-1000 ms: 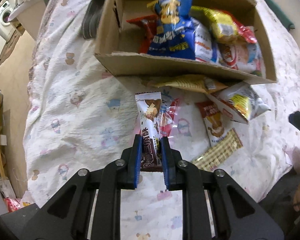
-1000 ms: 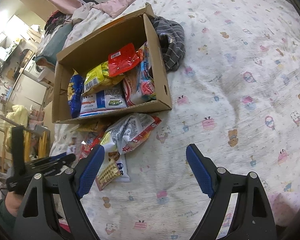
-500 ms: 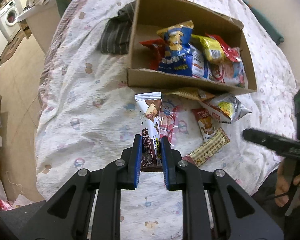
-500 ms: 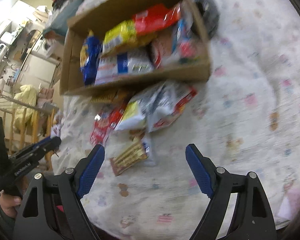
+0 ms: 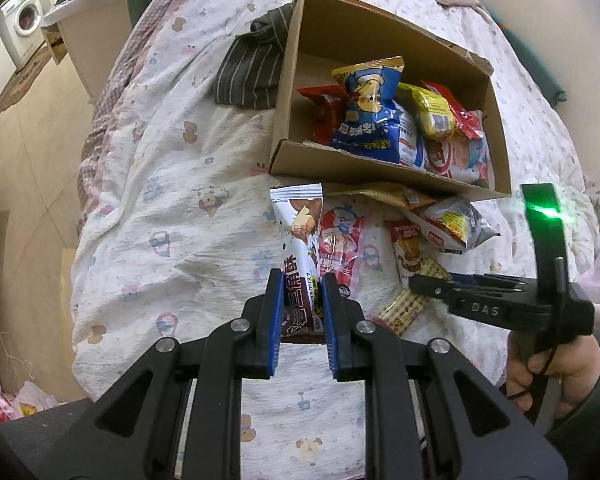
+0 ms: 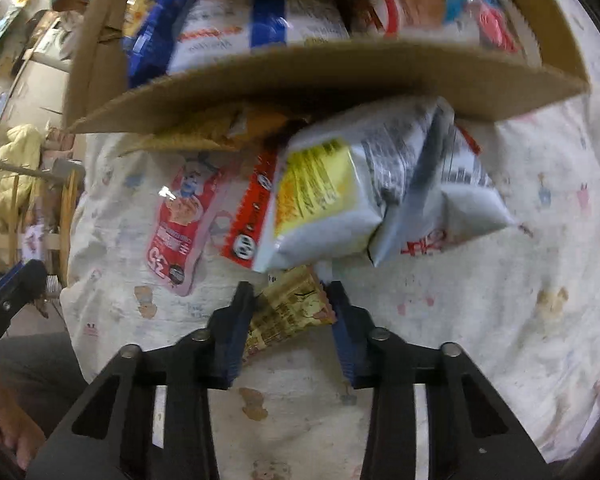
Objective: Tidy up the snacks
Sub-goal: 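Grasp the chocolate bar with the left gripper while the right grasps a small yellow sweet, then carry the chocolate bar into the box with the left gripper while the right carries the sweet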
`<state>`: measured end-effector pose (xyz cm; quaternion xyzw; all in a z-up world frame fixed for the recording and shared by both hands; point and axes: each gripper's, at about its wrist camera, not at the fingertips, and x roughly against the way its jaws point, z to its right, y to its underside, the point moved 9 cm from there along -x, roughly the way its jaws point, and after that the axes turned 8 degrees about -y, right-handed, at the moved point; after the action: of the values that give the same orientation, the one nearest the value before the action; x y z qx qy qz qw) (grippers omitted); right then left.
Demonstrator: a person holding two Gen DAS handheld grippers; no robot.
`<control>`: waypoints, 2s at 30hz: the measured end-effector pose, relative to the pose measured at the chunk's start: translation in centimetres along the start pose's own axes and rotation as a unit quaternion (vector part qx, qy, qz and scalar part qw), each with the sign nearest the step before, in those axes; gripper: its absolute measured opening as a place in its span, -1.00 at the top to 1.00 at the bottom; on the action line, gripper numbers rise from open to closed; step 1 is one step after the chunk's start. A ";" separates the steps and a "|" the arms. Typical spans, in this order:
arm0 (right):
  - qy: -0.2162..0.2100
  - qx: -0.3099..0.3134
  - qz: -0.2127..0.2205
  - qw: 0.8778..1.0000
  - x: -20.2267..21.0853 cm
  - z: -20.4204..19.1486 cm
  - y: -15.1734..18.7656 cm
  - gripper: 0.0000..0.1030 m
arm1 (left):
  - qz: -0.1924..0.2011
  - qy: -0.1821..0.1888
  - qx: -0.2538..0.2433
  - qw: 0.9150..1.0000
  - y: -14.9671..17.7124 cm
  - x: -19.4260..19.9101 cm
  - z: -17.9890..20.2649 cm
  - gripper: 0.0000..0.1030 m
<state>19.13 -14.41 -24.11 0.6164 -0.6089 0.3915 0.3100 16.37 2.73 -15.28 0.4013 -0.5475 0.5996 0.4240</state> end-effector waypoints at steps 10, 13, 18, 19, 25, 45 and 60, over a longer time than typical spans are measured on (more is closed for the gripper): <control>-0.086 0.055 0.073 0.992 5.9 -2.4 0.0 0.77 | -0.002 0.001 -0.004 1.000 -0.1 -0.3 1.2 0.70; -0.090 0.061 0.086 0.990 7.4 -1.9 0.5 0.77 | 0.001 -0.005 -0.008 1.000 -0.2 -0.5 1.7 0.70; -0.101 0.052 0.106 0.988 8.6 -1.6 0.2 0.77 | 0.010 -0.015 -0.014 1.000 -0.4 -0.5 2.1 0.70; -0.102 0.050 0.110 0.987 8.8 -1.6 0.2 0.77 | 0.012 -0.017 -0.015 1.000 -0.4 -0.5 2.2 0.70; -0.122 0.044 0.162 0.978 11.4 -1.7 -0.1 0.77 | 0.028 -0.036 -0.027 0.999 -0.6 -0.3 2.3 0.70; -0.112 -0.047 0.297 0.947 18.1 3.0 -8.7 0.77 | 0.078 -0.043 -0.023 0.996 -8.8 3.5 3.6 0.70; -0.092 -0.041 0.260 0.960 13.7 2.7 -10.3 0.77 | 0.112 -0.064 -0.031 0.991 -12.9 -0.1 4.5 0.70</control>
<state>28.94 -23.01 -12.68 0.4572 -0.7893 0.3749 0.1657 28.69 -1.22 -10.90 0.3611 -0.6334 0.5991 0.3308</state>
